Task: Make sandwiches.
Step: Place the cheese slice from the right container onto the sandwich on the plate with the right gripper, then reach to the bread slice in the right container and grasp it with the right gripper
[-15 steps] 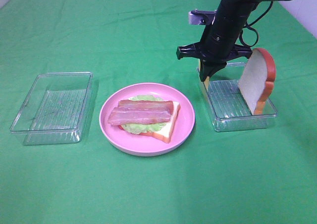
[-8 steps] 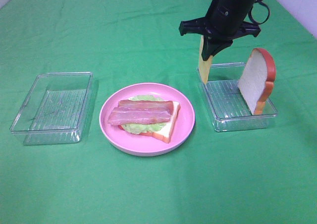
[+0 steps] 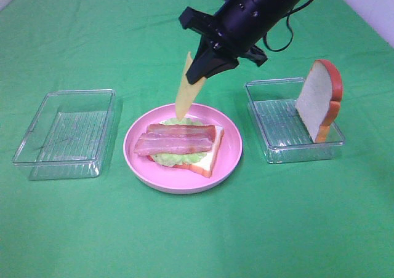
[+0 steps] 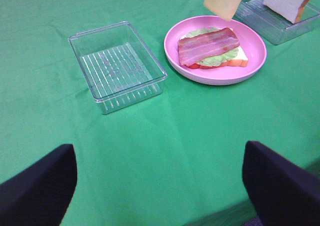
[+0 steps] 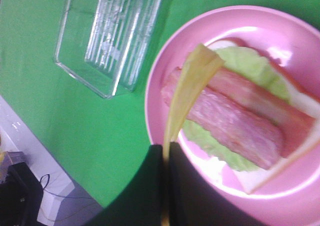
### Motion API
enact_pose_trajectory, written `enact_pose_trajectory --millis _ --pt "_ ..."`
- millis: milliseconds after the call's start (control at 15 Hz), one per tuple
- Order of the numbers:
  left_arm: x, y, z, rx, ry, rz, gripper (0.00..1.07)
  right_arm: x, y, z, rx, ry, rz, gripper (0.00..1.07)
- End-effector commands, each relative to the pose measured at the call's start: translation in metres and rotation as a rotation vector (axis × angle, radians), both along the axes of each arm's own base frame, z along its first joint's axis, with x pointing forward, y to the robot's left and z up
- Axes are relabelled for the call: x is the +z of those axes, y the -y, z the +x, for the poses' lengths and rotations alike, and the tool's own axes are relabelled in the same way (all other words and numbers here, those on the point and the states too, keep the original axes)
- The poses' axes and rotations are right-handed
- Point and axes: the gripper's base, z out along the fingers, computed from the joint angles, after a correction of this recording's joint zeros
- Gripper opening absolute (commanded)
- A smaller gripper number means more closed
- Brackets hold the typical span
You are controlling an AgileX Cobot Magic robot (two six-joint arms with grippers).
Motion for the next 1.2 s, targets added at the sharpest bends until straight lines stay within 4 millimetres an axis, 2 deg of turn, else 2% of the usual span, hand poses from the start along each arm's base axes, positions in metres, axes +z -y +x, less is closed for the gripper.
enact_pose_trajectory --millis 67,200,267,400,533,667,733,800,867,1000,1200 --pt "0.0 0.0 -0.001 -0.005 0.014 -0.011 0.85 -0.016 -0.021 -0.007 0.034 -0.003 0.018 0.0" --pt "0.0 0.0 -0.001 -0.005 0.014 -0.011 0.85 -0.042 -0.04 -0.012 0.061 -0.042 -0.004 0.0" --pt "0.0 0.0 -0.001 -0.005 0.014 -0.011 0.85 -0.052 -0.042 -0.011 0.053 -0.067 -0.011 0.0" --pt "0.0 0.0 -0.001 -0.005 0.014 -0.011 0.85 -0.068 -0.033 -0.003 -0.014 -0.078 -0.083 0.0" --pt "0.0 0.0 -0.001 -0.005 0.014 -0.011 0.85 -0.071 -0.026 0.001 -0.069 -0.061 -0.171 0.0" --pt "0.0 0.0 -0.001 -0.005 0.014 -0.011 0.85 -0.073 -0.022 0.003 -0.085 -0.05 -0.222 0.14" --pt "0.0 0.0 -0.001 -0.005 0.014 -0.011 0.85 -0.074 -0.021 0.004 -0.091 -0.041 -0.236 0.28" --pt "0.0 0.0 -0.001 -0.005 0.014 -0.011 0.85 -0.074 -0.02 0.005 -0.104 -0.027 -0.251 0.46" --pt "0.0 0.0 -0.001 -0.005 0.014 -0.011 0.85 -0.074 -0.017 0.007 -0.117 -0.004 -0.276 0.57" --pt "0.0 0.0 -0.001 -0.005 0.014 -0.011 0.85 -0.065 -0.011 0.01 -0.133 0.049 -0.333 0.63" --pt "0.0 0.0 -0.001 -0.005 0.014 -0.011 0.85 -0.024 0.001 0.013 -0.153 0.13 -0.427 0.63"
